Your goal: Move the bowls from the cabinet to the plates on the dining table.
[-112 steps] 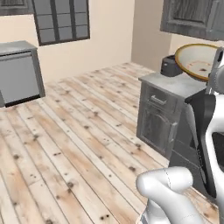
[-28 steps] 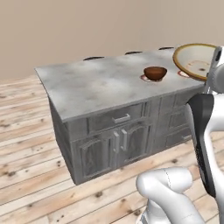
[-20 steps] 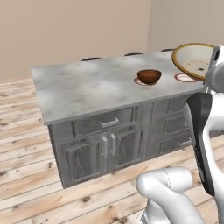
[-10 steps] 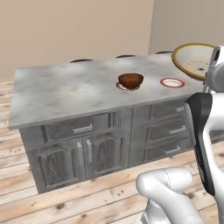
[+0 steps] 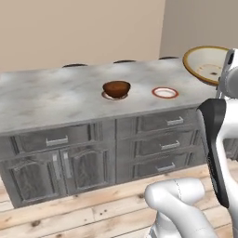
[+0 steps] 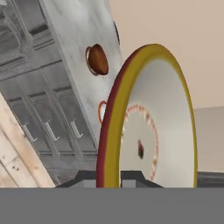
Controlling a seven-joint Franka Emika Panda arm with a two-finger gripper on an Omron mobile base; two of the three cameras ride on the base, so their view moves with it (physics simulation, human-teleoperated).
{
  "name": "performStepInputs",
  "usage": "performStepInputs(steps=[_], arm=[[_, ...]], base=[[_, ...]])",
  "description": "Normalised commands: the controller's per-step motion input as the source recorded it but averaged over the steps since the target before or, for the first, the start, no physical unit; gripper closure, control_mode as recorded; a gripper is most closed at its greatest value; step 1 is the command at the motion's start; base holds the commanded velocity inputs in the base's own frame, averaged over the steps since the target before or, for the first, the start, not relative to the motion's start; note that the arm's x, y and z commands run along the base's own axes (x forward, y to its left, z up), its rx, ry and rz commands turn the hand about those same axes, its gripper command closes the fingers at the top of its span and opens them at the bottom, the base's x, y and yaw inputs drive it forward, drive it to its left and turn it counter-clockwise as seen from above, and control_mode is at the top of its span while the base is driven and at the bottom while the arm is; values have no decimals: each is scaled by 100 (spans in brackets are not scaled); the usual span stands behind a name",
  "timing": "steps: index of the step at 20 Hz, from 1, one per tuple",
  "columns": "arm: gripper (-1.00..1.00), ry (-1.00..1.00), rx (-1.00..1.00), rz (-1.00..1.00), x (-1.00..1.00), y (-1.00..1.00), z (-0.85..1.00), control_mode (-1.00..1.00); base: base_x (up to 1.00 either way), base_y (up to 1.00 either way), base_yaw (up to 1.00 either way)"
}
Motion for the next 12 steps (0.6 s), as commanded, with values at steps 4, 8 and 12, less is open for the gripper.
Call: performStepInputs(steps=[4, 8, 12], arm=[[100, 0, 0, 0, 0, 0, 0, 100], [100, 0, 0, 0, 0, 0, 0, 100], [100, 0, 0, 0, 0, 0, 0, 100]], base=[[0, -77, 17], [4, -69, 18], [12, -62, 23]])
